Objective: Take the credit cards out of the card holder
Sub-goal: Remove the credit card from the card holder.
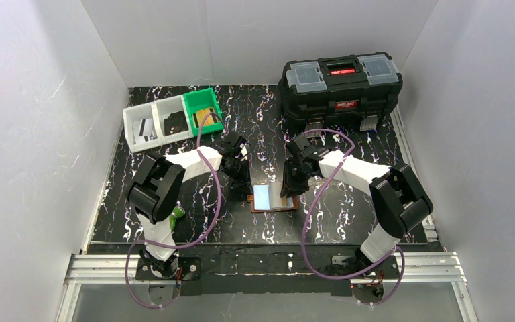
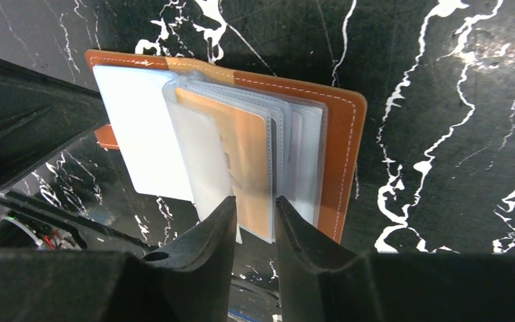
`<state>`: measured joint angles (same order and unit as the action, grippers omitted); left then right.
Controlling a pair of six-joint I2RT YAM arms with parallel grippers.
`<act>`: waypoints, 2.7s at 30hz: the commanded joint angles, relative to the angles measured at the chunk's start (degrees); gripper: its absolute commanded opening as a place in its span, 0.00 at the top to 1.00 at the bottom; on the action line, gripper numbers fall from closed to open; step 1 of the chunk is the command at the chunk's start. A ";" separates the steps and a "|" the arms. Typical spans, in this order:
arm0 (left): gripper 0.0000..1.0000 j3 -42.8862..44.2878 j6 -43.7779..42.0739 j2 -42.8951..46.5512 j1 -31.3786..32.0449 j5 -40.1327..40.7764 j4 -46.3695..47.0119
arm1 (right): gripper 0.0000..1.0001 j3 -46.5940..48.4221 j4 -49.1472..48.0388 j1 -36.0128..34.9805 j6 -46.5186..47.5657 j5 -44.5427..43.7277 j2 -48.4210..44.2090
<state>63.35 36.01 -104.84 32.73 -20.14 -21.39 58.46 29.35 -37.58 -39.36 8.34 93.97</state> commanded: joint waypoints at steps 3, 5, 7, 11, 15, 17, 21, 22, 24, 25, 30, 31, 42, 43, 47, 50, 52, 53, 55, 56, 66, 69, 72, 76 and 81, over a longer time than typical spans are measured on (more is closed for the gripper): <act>1.00 -1.44 -0.57 -0.13 0.14 0.45 -0.41 | 0.57 3.20 -2.45 -0.61 -0.79 3.82 -0.09; 1.00 -1.60 -0.55 0.03 0.13 0.41 -0.41 | 0.50 3.24 -2.38 -0.71 -0.72 3.91 0.01; 1.00 -1.69 -0.52 0.13 0.14 0.35 -0.42 | 0.44 3.31 -2.26 -0.73 -0.45 3.92 0.04; 1.00 -1.81 -0.52 0.36 0.13 0.35 -0.41 | 0.35 3.74 -1.77 -0.82 -0.08 4.06 0.70; 1.00 -1.76 -0.54 1.13 0.14 0.57 -0.78 | 0.29 4.15 -1.37 -1.06 0.05 4.17 1.41; 1.00 -1.77 -0.68 2.28 0.13 1.39 -1.68 | 0.26 4.40 -0.92 -1.25 0.27 3.73 1.71; 0.99 -0.98 -1.41 4.92 0.05 2.59 -3.61 | 0.17 5.08 0.24 -1.47 0.93 2.93 2.23; 0.98 -0.71 -1.58 5.58 0.05 2.81 -4.15 | 0.15 5.21 0.53 -1.51 1.06 2.77 2.36; 0.96 -0.23 -2.00 6.95 0.05 3.51 -5.41 | 0.12 5.38 0.84 -1.59 1.21 2.42 2.53; 0.94 0.00 -2.27 7.63 0.05 3.99 -6.15 | 0.11 5.43 0.99 -1.61 1.25 2.20 2.56; 0.83 1.65 -3.55 11.85 -0.04 6.42 -9.95 | 0.07 5.68 1.31 -1.62 1.50 1.89 2.76; 0.81 2.17 -3.75 12.52 -0.04 6.38 -10.50 | 0.06 5.78 1.39 -1.67 1.60 1.91 2.88; 0.71 5.89 -0.59 13.00 -0.04 -2.06 -8.14 | 0.02 5.30 -0.83 -1.97 2.07 3.82 1.95; 0.71 5.93 0.05 12.63 -0.04 -3.13 -7.27 | 0.02 4.91 -1.45 -1.98 1.80 4.00 1.50; 0.70 5.90 3.75 11.01 -0.04 -7.61 -2.96 | 0.02 3.74 -3.19 -1.88 0.69 4.49 -0.11; 0.70 6.14 6.56 9.75 -0.04 -9.89 -0.02 | 0.02 2.93 -4.62 -1.88 0.08 5.39 -0.73; 0.70 6.72 7.82 8.70 -0.04 -10.43 0.78 | 0.02 2.54 -5.33 -1.88 -0.12 6.03 -0.89; 0.70 7.18 8.15 8.19 -0.04 -10.28 0.92 | 0.02 2.28 -5.71 -1.88 -0.29 6.36 -1.01; 0.70 8.15 8.55 7.07 -0.04 -9.71 0.96 | 0.09 1.52 -6.89 -1.88 -0.80 7.03 -1.35; 0.70 8.67 8.65 6.51 -0.04 -9.57 0.95 | 0.13 1.09 -7.40 -1.88 -1.10 7.30 -1.58; 0.71 6.62 10.16 1.89 0.20 -12.26 4.54 | 0.48 -3.14 -5.59 0.85 -2.75 1.68 -5.68; 0.72 5.27 10.04 0.95 1.12 -13.32 6.03 | 0.58 -3.00 -4.47 1.71 -1.92 0.43 -5.27; 0.72 3.73 10.26 0.06 1.93 -13.82 7.45 | 0.66 -1.82 -3.48 1.72 -1.56 -0.03 -3.30; 0.72 1.26 11.24 -1.03 2.36 -15.36 10.92 | 0.73 -0.81 -2.46 1.72 -1.46 -1.14 -0.90; 0.72 -0.14 11.21 -2.33 2.65 -16.42 13.21 | 0.78 0.02 -0.95 1.72 -1.34 -2.67 0.95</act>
<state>64.62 47.07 -106.47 35.13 -34.18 -10.51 55.83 26.14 -35.70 -41.52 7.98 93.98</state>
